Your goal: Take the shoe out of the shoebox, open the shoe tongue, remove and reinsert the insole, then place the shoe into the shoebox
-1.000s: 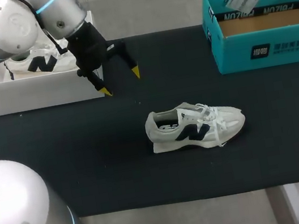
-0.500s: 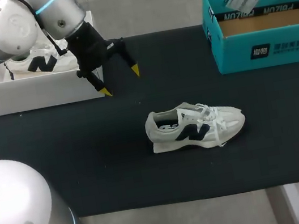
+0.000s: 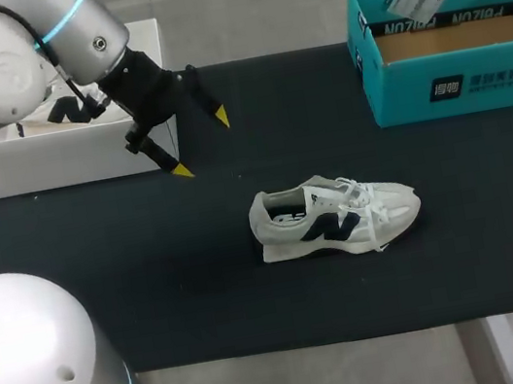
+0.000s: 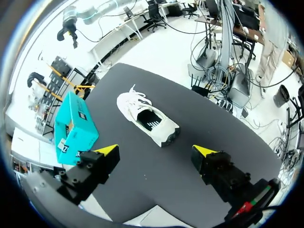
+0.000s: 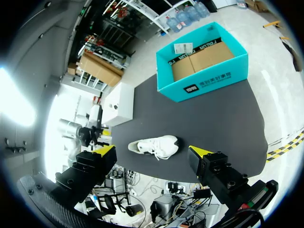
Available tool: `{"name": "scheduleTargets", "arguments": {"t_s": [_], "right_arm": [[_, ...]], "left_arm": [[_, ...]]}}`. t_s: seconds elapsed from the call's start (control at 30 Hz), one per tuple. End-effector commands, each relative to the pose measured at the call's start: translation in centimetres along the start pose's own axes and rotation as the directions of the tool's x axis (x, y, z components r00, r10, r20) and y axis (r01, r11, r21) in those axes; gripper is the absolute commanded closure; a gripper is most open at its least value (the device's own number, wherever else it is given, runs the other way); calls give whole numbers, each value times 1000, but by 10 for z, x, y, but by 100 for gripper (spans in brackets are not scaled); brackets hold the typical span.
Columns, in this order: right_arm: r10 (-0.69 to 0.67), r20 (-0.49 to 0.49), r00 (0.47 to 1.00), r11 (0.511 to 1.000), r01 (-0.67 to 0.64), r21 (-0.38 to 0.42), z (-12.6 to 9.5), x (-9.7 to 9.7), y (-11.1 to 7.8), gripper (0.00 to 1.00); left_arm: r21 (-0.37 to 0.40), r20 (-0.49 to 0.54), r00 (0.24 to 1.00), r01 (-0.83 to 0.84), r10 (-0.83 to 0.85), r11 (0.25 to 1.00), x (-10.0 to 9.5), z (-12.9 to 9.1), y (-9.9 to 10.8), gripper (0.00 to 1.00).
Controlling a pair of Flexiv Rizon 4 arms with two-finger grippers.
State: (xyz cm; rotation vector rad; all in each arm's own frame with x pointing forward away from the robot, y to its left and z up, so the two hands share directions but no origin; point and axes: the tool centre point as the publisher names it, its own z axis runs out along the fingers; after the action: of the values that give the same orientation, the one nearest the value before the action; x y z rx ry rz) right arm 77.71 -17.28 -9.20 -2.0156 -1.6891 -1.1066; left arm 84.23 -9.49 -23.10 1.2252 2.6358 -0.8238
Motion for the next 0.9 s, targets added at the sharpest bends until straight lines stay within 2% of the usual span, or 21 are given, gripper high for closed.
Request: {"name": "scheduleTargets", "arguments": {"t_s": [0.03,0.33,0.4,0.47,0.5,0.53,0.57,0.8,0.9], "right_arm": [[2,2,1000,1000,-2,0,1,0,0,0],[2,2,1000,1000,-2,0,1,0,0,0],[2,2,1000,1000,-2,0,1,0,0,0],[2,2,1000,1000,-2,0,1,0,0,0],[2,2,1000,1000,-2,0,1,0,0,0],[2,2,1000,1000,-2,0,1,0,0,0],[2,2,1000,1000,-2,0,1,0,0,0],[2,2,1000,1000,-2,0,1,0,0,0],[2,2,1000,1000,-2,0,1,0,0,0]], "left_arm": [[-31,118,837,542,-535,840,7,-1,-7,0],[-31,118,837,542,-535,840,7,-1,-7,0],[105,39,746,658,-664,746,14,11,-3,0],[213,7,729,668,-685,713,22,20,-1,0],[230,9,719,674,-695,702,26,26,1,0],[271,-11,748,641,-664,718,30,30,0,0],[283,-14,720,669,-694,688,32,34,2,0],[320,21,761,610,-649,725,40,61,10,0],[212,10,780,610,-626,763,38,68,8,0]]}}
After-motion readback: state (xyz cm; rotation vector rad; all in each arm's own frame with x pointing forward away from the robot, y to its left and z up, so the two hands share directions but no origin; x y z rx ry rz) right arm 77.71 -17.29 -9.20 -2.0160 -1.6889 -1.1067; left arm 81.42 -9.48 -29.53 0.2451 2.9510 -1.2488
